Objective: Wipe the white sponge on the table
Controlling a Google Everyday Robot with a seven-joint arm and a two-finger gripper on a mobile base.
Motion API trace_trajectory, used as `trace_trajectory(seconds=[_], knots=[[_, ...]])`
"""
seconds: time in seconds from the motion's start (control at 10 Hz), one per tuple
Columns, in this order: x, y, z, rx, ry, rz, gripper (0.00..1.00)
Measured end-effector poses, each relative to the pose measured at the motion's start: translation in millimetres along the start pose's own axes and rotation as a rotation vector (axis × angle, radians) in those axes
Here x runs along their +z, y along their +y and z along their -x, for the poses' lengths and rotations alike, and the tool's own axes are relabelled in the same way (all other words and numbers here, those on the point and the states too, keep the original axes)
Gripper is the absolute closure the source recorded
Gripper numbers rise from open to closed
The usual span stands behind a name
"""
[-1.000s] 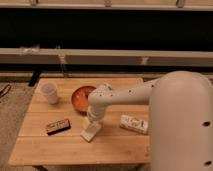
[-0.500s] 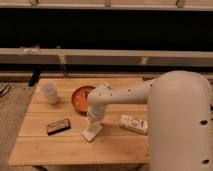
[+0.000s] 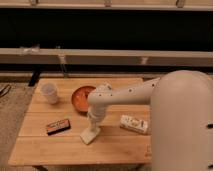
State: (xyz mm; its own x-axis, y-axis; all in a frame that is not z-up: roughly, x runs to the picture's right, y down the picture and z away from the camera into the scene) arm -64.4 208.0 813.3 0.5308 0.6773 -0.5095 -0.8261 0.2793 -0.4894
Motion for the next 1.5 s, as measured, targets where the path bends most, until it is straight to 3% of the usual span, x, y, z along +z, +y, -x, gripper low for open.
trace_trajectory(seconds=[0.2, 0.5, 0.7, 1.1, 1.3, 1.5], knots=[[-2.6, -2.9, -4.5, 0.017, 0.002, -0.019, 1.0], [-4.0, -9.5, -8.6, 0.046, 0.028, -0.08, 1.0], [-5.6, -26.7, -6.7, 0.072, 0.042, -0.116, 1.0], [-13.7, -50.7, 19.0, 0.087, 0.05, -0.184, 1.0], [-15.3, -37.9, 38.0, 0.081, 0.032, -0.204, 1.0], [-12.4, -2.8, 48.0, 0.051, 0.005, -0.201, 1.0]])
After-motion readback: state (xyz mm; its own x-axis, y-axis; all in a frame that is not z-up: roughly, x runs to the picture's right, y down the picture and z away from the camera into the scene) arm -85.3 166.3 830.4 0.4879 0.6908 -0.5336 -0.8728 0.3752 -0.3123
